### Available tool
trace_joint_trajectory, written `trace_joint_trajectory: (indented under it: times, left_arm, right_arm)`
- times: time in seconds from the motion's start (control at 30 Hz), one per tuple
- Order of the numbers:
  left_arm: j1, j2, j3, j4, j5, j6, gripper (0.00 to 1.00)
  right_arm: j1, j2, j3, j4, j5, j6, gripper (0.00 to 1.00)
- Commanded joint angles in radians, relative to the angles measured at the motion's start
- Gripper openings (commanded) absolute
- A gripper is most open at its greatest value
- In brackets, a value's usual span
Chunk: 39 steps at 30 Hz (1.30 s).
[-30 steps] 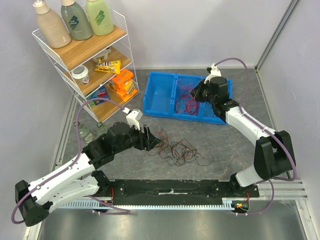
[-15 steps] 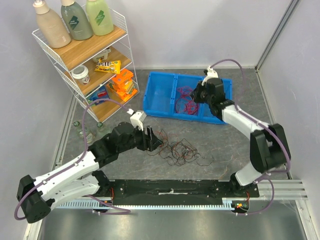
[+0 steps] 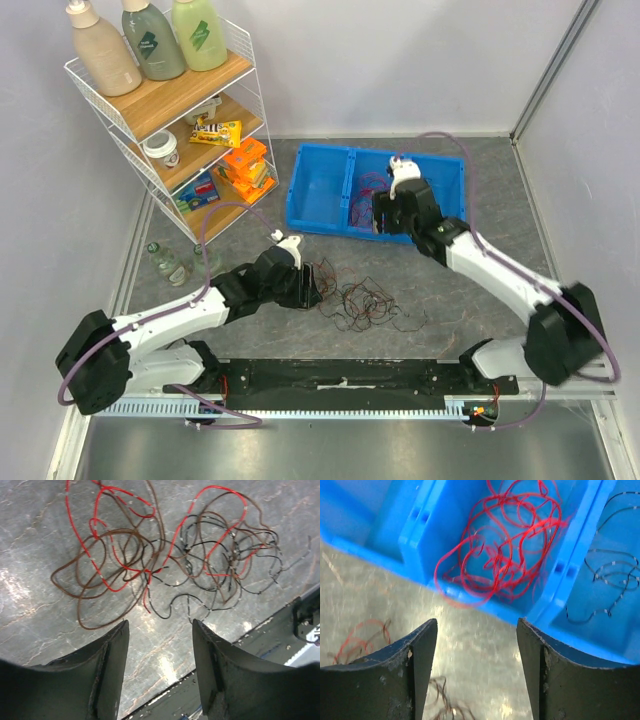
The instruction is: Untangle the cables
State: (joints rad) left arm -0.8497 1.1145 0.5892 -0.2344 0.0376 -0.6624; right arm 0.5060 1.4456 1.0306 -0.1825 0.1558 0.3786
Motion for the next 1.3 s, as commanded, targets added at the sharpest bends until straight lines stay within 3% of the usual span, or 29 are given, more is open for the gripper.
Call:
trace_joint_trajectory:
  times: [0.0, 0.17, 0.4, 0.57, 0.7, 0.9, 1.13, 1.2, 1.27]
  left_arm:
    - [0.008, 0.028, 0.028, 0.027, -0.071, -0.008, 0.58]
    - [0.012, 0.039, -0.032, 0.121, -0.012, -0.089, 0.57]
    - [0.014, -0.036, -0.103, 0.187, 0.064, -0.183, 0.57]
    - [0.011, -0.076, -0.094, 0.158, 0.073, -0.174, 0.64]
    - [0.012, -0.070, -0.085, 0.190, 0.090, -0.201, 0.64]
    - [0.015, -0.035, -0.011, 0.195, 0.038, -0.198, 0.59]
    - [0.081, 0.070, 0.006, 0.260, -0.031, -0.186, 0.55]
    - [0.119, 0.134, -0.009, 0.312, -0.003, -0.184, 0.54]
    - [0.155, 0.227, -0.012, 0.352, 0.062, -0.184, 0.46]
  right_arm:
    - [0.110, -0.203, -0.144, -0.089, 0.084, -0.055, 0.73]
    - [0.250, -0.321, -0.371, 0.119, -0.208, 0.017, 0.73]
    - [0.307, -0.216, -0.420, 0.282, -0.211, 0.046, 0.64]
    - [0.341, -0.113, -0.402, 0.318, -0.182, 0.052, 0.47]
    - [0.347, -0.105, -0.412, 0.324, -0.131, 0.060, 0.38]
    - [0.358, -0.200, -0.428, 0.311, -0.124, 0.068, 0.00]
    - [0.376, -0.473, -0.422, 0.232, -0.242, 0.138, 0.00]
    - [0.379, -0.540, -0.412, 0.233, -0.298, 0.164, 0.00]
    - [0.378, -0.596, -0.383, 0.229, -0.329, 0.181, 0.00]
